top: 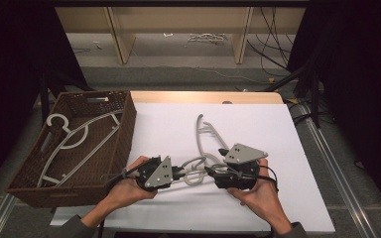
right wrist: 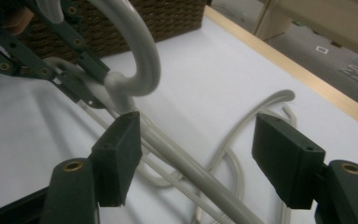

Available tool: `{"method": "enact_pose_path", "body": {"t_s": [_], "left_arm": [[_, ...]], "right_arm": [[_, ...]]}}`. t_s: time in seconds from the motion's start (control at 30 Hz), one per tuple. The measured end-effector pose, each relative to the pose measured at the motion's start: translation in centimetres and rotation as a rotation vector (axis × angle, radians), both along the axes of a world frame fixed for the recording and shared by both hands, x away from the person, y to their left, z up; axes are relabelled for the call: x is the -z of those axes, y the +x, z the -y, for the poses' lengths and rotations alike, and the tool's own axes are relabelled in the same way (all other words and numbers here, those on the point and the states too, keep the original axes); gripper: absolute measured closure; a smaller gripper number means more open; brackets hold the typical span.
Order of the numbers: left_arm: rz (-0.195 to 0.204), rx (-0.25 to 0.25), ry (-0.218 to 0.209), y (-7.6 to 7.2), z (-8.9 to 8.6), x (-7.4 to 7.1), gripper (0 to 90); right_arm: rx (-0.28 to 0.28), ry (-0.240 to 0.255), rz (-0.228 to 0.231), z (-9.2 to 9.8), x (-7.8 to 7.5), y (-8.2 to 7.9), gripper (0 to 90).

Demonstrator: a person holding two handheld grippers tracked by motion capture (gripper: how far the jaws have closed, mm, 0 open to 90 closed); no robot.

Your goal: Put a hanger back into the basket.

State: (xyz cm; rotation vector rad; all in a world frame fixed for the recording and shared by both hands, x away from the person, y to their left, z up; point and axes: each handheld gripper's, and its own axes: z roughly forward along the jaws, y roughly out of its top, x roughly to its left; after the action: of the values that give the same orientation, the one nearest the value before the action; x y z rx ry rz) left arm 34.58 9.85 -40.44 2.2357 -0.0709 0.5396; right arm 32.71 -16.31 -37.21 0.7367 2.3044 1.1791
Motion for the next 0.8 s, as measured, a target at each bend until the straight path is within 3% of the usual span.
{"method": "enact_pose_path", "body": {"t_s": [0.03, 0.07, 0.2, 0.23, 0.37, 0.4, 0.47, 0.5, 0.53, 0.57, 0.67, 0.8], "left_arm": [[-0.036, -0.071, -0.012, -0.2, -0.3, 0.0, 79.5], [-0.049, -0.1, -0.024, -0.3, -0.5, -0.1, 79.5], [-0.081, -0.169, -0.057, -0.1, -1.3, -0.6, 79.4], [-0.094, -0.193, -0.082, 0.0, -1.5, -0.7, 79.4], [-0.105, -0.242, -0.099, 0.3, -2.1, -1.3, 79.4], [-0.127, -0.258, -0.127, 0.3, -2.0, -1.3, 79.4], [-0.143, -0.271, -0.146, 0.3, -2.2, -1.5, 79.3], [-0.13, -0.267, -0.131, 0.4, -2.4, -1.7, 79.3], [-0.144, -0.288, -0.155, 0.4, -2.4, -1.7, 79.4], [-0.137, -0.284, -0.147, 0.4, -2.6, -1.9, 79.3], [-0.168, -0.292, -0.181, 0.4, -2.8, -2.3, 79.3], [-0.173, -0.291, -0.199, 0.2, -3.1, -2.9, 79.3]], "right_arm": [[0.011, 0.007, 0.013, 0.1, 0.0, 0.0, 32.9], [0.022, 0.016, 0.013, 0.2, -0.1, 0.0, 32.8], [0.047, 0.052, 0.03, 0.2, -0.1, -0.4, 32.4], [0.05, 0.051, 0.04, 0.3, -0.1, -0.5, 32.3], [0.056, 0.063, 0.037, 0.5, 0.4, -0.9, 32.2], [0.059, 0.063, 0.036, 0.6, 0.6, -1.0, 32.2], [0.07, 0.077, 0.023, 0.8, 1.0, -1.3, 32.1], [0.073, 0.082, 0.023, 0.9, 1.2, -1.3, 32.1], [0.076, 0.084, 0.015, 1.0, 1.4, -1.4, 32.0], [0.078, 0.085, 0.012, 1.1, 1.6, -1.5, 31.6], [0.086, 0.087, 0.006, 1.3, 2.2, -1.6, 30.8], [0.098, 0.092, -0.015, 1.5, 2.9, -1.7, 30.5]]}}
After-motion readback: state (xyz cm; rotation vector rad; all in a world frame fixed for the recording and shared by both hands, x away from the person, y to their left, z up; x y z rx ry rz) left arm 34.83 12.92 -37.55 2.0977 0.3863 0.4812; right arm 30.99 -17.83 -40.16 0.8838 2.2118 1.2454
